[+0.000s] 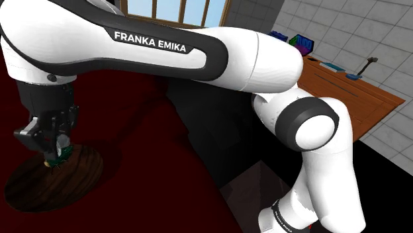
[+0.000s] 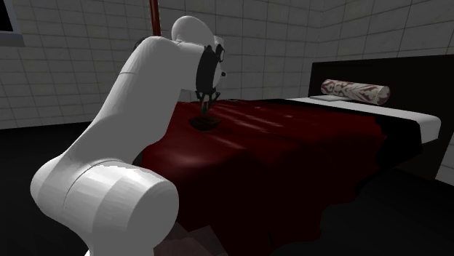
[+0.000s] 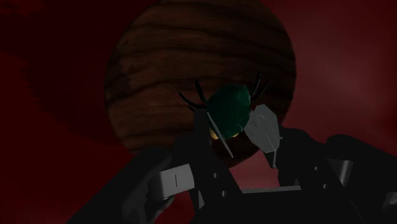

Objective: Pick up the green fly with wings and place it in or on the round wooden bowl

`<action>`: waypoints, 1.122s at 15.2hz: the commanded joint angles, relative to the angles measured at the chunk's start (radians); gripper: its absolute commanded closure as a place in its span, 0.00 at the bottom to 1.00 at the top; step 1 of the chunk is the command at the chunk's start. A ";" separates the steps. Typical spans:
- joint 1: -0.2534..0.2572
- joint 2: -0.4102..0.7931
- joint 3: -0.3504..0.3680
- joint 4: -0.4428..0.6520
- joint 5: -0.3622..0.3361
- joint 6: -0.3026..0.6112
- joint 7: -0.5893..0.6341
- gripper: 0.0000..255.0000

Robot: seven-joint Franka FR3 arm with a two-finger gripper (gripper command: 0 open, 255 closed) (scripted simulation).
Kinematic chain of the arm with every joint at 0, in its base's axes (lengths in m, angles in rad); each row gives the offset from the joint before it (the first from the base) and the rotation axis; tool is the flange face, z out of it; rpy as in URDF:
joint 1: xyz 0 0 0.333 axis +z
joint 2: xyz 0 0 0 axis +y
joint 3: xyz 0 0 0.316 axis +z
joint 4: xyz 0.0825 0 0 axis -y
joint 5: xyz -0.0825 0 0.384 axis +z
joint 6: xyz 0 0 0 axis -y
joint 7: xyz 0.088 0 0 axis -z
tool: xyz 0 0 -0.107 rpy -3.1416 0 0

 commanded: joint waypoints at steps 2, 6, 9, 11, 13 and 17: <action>0.004 0.008 -0.001 -0.023 -0.002 0.032 0.004 1.00; -0.007 -0.003 -0.001 -0.097 0.001 0.093 -0.003 1.00; -0.013 -0.007 -0.001 -0.145 0.002 0.136 -0.008 1.00; -0.017 -0.008 -0.002 -0.180 0.003 0.170 -0.011 1.00; -0.017 -0.008 -0.002 -0.180 0.003 0.170 -0.011 1.00; -0.017 -0.008 -0.002 -0.180 0.003 0.170 -0.011 1.00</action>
